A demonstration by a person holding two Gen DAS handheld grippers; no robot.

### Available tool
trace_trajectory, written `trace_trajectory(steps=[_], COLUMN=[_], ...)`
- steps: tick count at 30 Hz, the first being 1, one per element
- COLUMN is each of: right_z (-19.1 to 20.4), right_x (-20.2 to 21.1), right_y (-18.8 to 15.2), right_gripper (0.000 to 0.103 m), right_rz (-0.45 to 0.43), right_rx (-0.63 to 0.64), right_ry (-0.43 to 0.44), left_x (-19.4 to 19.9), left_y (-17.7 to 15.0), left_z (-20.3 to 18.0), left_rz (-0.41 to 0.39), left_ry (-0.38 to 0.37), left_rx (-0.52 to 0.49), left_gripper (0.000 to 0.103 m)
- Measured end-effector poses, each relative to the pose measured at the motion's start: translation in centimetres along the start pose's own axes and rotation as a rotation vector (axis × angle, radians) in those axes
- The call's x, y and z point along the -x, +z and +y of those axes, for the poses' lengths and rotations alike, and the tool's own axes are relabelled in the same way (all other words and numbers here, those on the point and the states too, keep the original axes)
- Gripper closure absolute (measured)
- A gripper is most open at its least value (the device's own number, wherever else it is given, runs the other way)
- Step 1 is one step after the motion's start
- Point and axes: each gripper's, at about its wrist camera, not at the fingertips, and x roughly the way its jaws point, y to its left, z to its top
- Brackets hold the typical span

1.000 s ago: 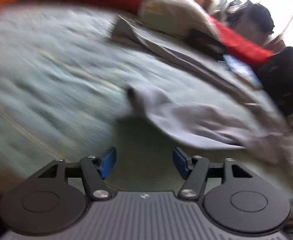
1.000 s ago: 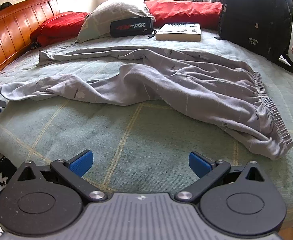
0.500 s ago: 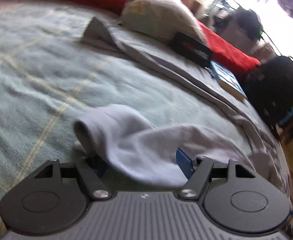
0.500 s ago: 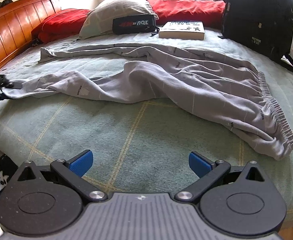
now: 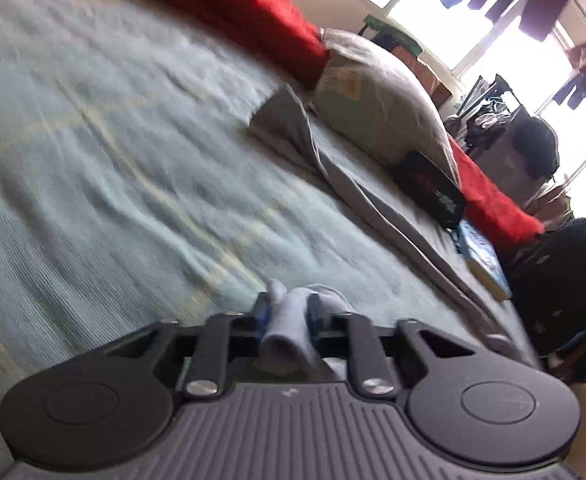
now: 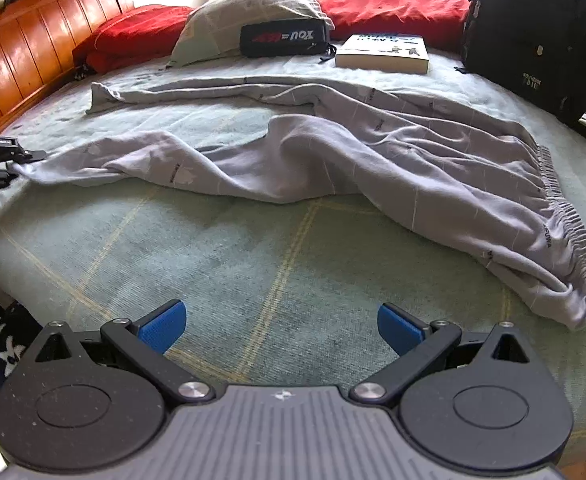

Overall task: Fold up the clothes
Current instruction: 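Lay the pant leg on the blanket and open the left gripper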

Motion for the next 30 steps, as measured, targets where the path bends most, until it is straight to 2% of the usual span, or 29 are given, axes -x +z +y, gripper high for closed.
trace_trajectory(steps=[8, 11, 15, 19, 23, 24, 25, 27, 30], right_z=[-0.6, -0.8, -0.8, -0.8, -0.7, -0.7, -0.7, -0.8, -1.0], right_x=[0.0, -0.2, -0.4, -0.5, -0.5, -0.4, -0.4, -0.3, -0.4], right_y=[0.1, 0.2, 0.1, -0.1, -0.2, -0.2, -0.2, -0.1, 0.4], right_gripper=[0.000, 0.000, 0.000, 0.000, 0.000, 0.000, 0.000, 0.000, 0.000], right_rz=[-0.002, 0.001, 0.005, 0.008, 0.011, 0.010, 0.009, 0.004, -0.005], right_rx=[-0.022, -0.038, -0.044, -0.050, -0.045, -0.043, -0.041, -0.041, -0.041], right_ry=[-0.003, 0.004, 0.010, 0.018, 0.020, 0.019, 0.019, 0.026, 0.051], left_x=[5.5, 7.7, 9.2, 7.9, 5.7, 5.1, 4.5, 3.4, 2.0], left_y=[3.3, 4.5, 6.1, 5.9, 3.1, 2.1, 1.1, -1.1, -4.8], left_z=[-2.7, -3.7, -3.7, -3.1, -3.6, -4.1, -4.9, -6.4, -9.9], left_rz=[-0.205, -0.280, -0.319, -0.211, -0.107, -0.075, -0.043, 0.022, 0.090], left_ry=[0.063, 0.102, 0.145, 0.158, 0.148, 0.142, 0.134, 0.120, 0.095], left_rx=[-0.137, -0.180, -0.211, -0.218, -0.262, -0.287, -0.327, -0.405, -0.586], left_gripper=[0.093, 0.100, 0.100, 0.099, 0.097, 0.093, 0.089, 0.074, 0.068])
